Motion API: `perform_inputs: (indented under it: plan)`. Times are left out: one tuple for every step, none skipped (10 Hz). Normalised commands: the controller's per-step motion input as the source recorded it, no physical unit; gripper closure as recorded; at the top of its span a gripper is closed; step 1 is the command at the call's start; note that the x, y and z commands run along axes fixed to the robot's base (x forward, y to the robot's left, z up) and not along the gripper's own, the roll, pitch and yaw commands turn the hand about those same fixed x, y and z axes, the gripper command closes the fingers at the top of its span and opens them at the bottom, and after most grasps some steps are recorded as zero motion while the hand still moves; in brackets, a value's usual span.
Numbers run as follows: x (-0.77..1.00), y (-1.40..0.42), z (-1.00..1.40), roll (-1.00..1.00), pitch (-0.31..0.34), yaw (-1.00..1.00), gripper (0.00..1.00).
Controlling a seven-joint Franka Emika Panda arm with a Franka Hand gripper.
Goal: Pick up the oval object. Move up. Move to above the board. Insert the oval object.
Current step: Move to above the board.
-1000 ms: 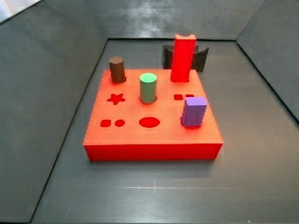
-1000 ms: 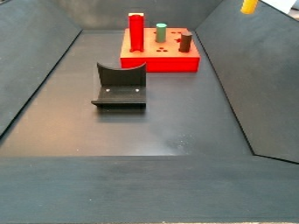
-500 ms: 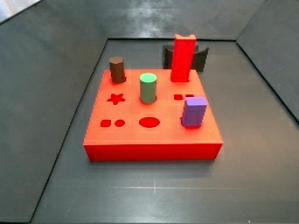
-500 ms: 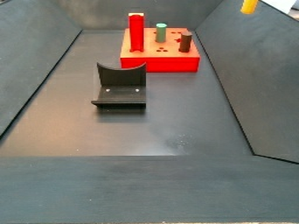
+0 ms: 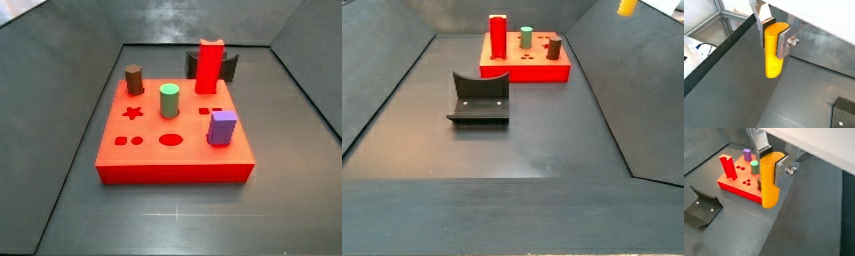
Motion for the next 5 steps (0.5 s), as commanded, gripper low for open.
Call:
perform_inputs:
  plan:
    - [-0.49,0.00,0.00,0.06,0.054,0.02,1.00]
    - [-0.49,0.00,0.00,0.06,0.054,0.02,1.00]
    - [-0.49,0.00,0.00,0.06,0.054,0.02,1.00]
    - [-0.49,0.00,0.00,0.06,0.054,0.02,1.00]
    - [-0.49,0.00,0.00,0.06,0.054,0.02,1.00]
